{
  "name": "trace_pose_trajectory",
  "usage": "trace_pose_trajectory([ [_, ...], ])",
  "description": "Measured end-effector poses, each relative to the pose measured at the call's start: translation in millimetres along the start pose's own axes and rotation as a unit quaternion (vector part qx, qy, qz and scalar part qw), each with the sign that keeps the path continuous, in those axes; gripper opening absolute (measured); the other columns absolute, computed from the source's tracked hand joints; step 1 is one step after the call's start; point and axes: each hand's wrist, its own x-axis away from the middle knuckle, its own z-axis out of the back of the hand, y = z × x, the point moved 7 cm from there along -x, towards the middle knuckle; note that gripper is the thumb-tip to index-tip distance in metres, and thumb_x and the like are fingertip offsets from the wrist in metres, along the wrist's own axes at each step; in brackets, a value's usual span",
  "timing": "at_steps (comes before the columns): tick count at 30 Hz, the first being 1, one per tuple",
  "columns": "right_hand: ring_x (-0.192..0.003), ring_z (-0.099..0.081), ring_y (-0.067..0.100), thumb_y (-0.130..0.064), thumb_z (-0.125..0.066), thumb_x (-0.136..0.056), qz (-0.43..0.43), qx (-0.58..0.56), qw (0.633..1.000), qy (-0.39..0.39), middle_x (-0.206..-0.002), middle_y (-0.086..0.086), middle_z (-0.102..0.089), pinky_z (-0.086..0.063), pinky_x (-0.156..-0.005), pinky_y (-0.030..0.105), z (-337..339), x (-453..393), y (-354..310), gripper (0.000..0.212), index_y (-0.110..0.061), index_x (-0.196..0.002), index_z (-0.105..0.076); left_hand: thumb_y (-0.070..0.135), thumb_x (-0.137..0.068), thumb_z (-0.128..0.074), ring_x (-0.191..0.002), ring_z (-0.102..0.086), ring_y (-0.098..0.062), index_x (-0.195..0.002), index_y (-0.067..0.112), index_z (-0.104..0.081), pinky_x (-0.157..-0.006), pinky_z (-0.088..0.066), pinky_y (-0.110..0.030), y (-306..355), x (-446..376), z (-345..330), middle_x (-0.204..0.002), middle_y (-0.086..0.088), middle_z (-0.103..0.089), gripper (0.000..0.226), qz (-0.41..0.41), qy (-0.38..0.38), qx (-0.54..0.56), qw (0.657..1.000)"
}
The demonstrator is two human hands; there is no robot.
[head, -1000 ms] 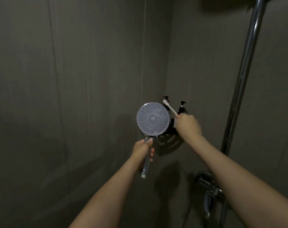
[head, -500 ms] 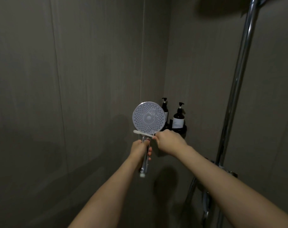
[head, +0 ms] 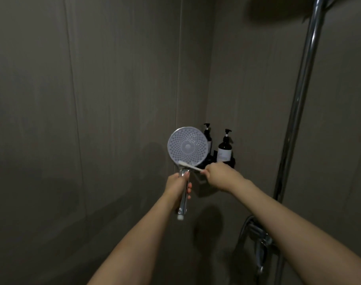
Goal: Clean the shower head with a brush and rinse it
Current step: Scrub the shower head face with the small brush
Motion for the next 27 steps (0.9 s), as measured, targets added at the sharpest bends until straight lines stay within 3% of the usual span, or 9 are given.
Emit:
trace_pose_trajectory([
  [3,-0.068,-0.048,0.024,-0.030,-0.036,-0.096,0.032,0.019,0.999,0.016,-0.079,0.009,-0.053,-0.040,-0.060,0.034,3.4,1.0,-5.8,0.030,-0.013,-0.082,-0.055,0.021,-0.093,-0.048,-0.035,-0.043,-0.009,-0.072,0.015,-0.049,-0.038,-0.038,-0.019,-4.9,1.7,2.3,-0.051,-0.003,-0.049,0.023,0.005,-0.001,-0.001,1.000],
  [5,-0.067,-0.050,0.024,-0.024,-0.037,-0.095,-0.010,0.035,0.999,0.034,-0.077,0.007,-0.051,-0.041,-0.059,0.033,9.5,1.3,8.0,0.027,-0.011,-0.094,-0.060,0.021,-0.093,-0.048,-0.036,-0.044,-0.010,-0.071,0.015,-0.049,-0.038,-0.037,-0.019,-3.7,3.6,1.2,-0.052,-0.004,-0.050,0.023,0.002,-0.004,-0.008,1.000],
  [8,-0.065,-0.048,0.026,-0.020,-0.034,-0.096,-0.105,0.004,0.986,0.129,-0.078,0.008,-0.053,-0.038,-0.057,0.031,33.8,6.6,36.3,0.029,-0.008,-0.103,-0.059,0.023,-0.093,-0.048,-0.041,-0.043,-0.012,-0.072,0.015,-0.048,-0.039,-0.037,-0.019,-1.0,5.6,1.2,-0.055,-0.005,-0.049,0.022,0.002,-0.009,-0.017,1.000],
  [12,-0.081,-0.059,0.037,-0.030,-0.031,-0.098,-0.092,-0.020,0.970,0.223,-0.085,0.019,-0.060,-0.037,-0.060,0.034,50.4,13.2,31.1,0.038,-0.003,-0.096,-0.058,0.021,-0.093,-0.048,-0.037,-0.043,-0.010,-0.072,0.015,-0.047,-0.036,-0.037,-0.018,-0.4,7.0,0.6,-0.053,-0.004,-0.049,0.022,0.003,-0.012,-0.003,1.000],
  [14,-0.075,-0.058,0.033,-0.026,-0.034,-0.097,-0.080,-0.024,0.979,0.188,-0.074,0.011,-0.054,-0.038,-0.059,0.032,36.0,17.6,24.6,0.033,-0.006,-0.095,-0.059,0.022,-0.093,-0.049,-0.035,-0.043,-0.009,-0.072,0.016,-0.047,-0.037,-0.037,-0.018,2.2,7.8,-1.5,-0.053,-0.003,-0.049,0.022,0.001,-0.014,0.002,1.000],
  [18,-0.074,-0.057,0.031,-0.029,-0.038,-0.096,-0.012,-0.028,0.996,0.087,-0.082,0.014,-0.061,-0.037,-0.059,0.031,1.2,25.0,5.0,0.030,-0.012,-0.079,-0.056,0.023,-0.094,-0.048,-0.037,-0.043,-0.010,-0.072,0.016,-0.050,-0.038,-0.037,-0.019,3.2,7.3,2.2,-0.054,-0.004,-0.049,0.023,0.003,-0.011,0.027,1.000],
  [21,-0.073,-0.058,0.032,-0.031,-0.038,-0.095,0.016,-0.011,0.994,0.105,-0.070,0.006,-0.054,-0.032,-0.053,0.030,2.5,24.4,-3.7,0.028,-0.016,-0.075,-0.051,0.022,-0.094,-0.048,-0.037,-0.043,-0.011,-0.072,0.016,-0.051,-0.039,-0.037,-0.020,-0.1,8.1,1.1,-0.053,-0.003,-0.049,0.023,0.007,-0.014,0.033,0.999],
  [24,-0.075,-0.058,0.030,-0.021,-0.037,-0.094,-0.067,0.030,0.990,0.124,-0.090,0.014,-0.063,-0.042,-0.060,0.033,16.1,20.9,22.6,0.026,-0.011,-0.100,-0.061,0.023,-0.093,-0.048,-0.038,-0.042,-0.010,-0.072,0.016,-0.049,-0.039,-0.036,-0.018,-0.4,9.3,-2.2,-0.053,-0.003,-0.048,0.022,0.005,-0.016,0.018,1.000],
  [27,-0.082,-0.060,0.037,-0.024,-0.036,-0.097,-0.124,-0.018,0.969,0.214,-0.094,0.023,-0.063,-0.045,-0.065,0.038,48.0,23.8,54.6,0.032,-0.004,-0.098,-0.060,0.022,-0.093,-0.048,-0.038,-0.041,-0.011,-0.072,0.015,-0.048,-0.039,-0.036,-0.018,-3.0,8.5,1.2,-0.054,-0.004,-0.048,0.022,0.005,-0.015,0.007,1.000],
])
